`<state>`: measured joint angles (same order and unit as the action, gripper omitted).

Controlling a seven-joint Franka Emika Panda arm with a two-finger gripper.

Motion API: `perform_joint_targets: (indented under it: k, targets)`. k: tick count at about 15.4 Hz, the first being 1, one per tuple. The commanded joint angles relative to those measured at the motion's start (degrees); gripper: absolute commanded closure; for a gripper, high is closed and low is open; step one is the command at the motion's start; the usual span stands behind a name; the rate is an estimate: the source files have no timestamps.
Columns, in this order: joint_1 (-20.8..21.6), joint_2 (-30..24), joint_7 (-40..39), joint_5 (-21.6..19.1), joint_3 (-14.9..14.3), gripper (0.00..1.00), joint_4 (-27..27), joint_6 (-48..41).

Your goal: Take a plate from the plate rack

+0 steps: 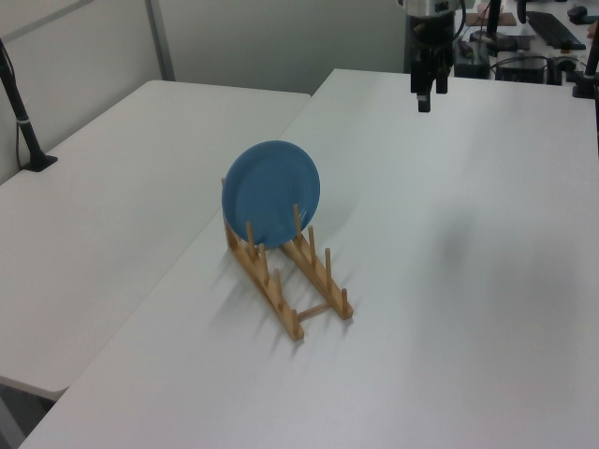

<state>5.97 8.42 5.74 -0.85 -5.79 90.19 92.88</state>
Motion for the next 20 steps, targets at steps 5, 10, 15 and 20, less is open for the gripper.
perform_joint_targets:
  k: [5, 10, 15, 20]
  targets:
    - [2.02, 0.10, -0.38, 1.20, -0.01, 0.00, -1.59, 3.52]
    - [8.70, 0.10, -2.58, 4.19, -0.10, 0.00, -2.56, 16.26]
    - [15.37, 6.41, -2.15, 14.35, -0.36, 0.11, -6.86, 30.30]
    - [21.09, 12.75, 14.70, 36.32, -0.80, 0.15, -9.05, 36.85]
